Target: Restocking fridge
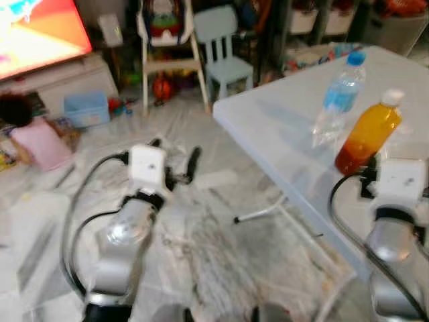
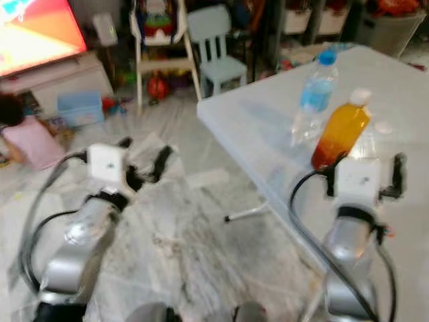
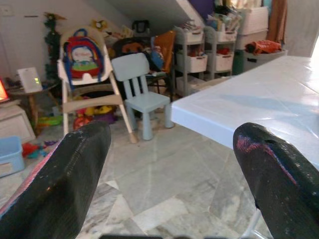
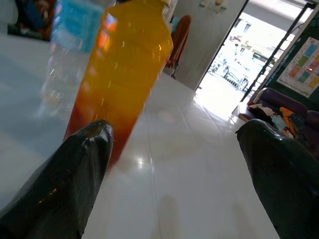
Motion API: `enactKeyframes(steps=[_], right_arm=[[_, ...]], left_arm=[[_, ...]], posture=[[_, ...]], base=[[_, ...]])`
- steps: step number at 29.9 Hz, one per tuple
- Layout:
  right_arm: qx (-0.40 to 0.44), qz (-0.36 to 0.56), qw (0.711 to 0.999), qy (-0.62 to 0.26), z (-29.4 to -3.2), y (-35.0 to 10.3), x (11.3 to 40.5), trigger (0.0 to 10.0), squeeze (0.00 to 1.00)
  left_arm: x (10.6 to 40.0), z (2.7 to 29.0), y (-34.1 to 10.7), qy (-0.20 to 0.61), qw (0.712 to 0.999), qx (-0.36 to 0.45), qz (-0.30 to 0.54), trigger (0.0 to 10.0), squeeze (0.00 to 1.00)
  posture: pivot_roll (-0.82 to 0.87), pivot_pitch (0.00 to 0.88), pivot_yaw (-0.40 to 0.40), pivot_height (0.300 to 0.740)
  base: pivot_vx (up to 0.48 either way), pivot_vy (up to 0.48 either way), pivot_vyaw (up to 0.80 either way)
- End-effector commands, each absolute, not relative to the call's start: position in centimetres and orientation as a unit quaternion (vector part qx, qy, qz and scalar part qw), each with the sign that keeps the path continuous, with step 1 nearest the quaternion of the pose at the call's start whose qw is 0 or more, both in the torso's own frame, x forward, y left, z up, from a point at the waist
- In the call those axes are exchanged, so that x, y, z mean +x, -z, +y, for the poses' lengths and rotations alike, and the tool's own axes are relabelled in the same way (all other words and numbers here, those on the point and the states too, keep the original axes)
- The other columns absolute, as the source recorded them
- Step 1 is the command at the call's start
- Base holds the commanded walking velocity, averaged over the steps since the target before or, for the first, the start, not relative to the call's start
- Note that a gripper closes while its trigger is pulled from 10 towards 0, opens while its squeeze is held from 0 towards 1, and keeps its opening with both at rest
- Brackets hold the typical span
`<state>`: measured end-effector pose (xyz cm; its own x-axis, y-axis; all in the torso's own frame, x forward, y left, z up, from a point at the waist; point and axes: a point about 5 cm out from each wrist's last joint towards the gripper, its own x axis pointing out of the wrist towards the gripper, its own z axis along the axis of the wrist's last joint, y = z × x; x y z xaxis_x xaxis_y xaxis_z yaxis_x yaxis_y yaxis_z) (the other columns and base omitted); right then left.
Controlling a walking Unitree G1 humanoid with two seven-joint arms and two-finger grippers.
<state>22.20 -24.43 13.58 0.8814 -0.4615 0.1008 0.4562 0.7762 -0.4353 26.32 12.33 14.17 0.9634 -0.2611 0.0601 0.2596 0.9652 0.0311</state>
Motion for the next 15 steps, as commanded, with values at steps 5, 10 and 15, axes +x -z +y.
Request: enactKeyframes(steps=[5, 10, 15], right_arm=[[-0.199, -0.031, 0.958, 0.204, -22.4, -15.1, 23.2, 10.0, 0.00], [-0.160, -0.081, 0.966, 0.184, -22.1, -17.8, 26.1, 10.0, 0.00], [-0.117, -0.087, 0.974, 0.173, -22.8, -19.3, 29.0, 10.0, 0.00]], left_arm=[[26.6, 10.6, -14.3, 0.183, 0.983, 0.007, -0.032, 10.0, 0.00], [26.5, 10.1, -14.5, 0.201, 0.979, 0.011, -0.037, 10.0, 0.00], [26.8, 10.4, -14.7, 0.196, 0.980, 0.014, -0.038, 10.0, 0.00]], posture=[[-0.07, 0.020, 0.065, 0.740], [-0.06, 0.023, 0.074, 0.740], [-0.05, 0.026, 0.076, 0.740]], base=[[0.000, 0.000, 0.00], [0.000, 0.000, 0.00], [0.000, 0.000, 0.00]])
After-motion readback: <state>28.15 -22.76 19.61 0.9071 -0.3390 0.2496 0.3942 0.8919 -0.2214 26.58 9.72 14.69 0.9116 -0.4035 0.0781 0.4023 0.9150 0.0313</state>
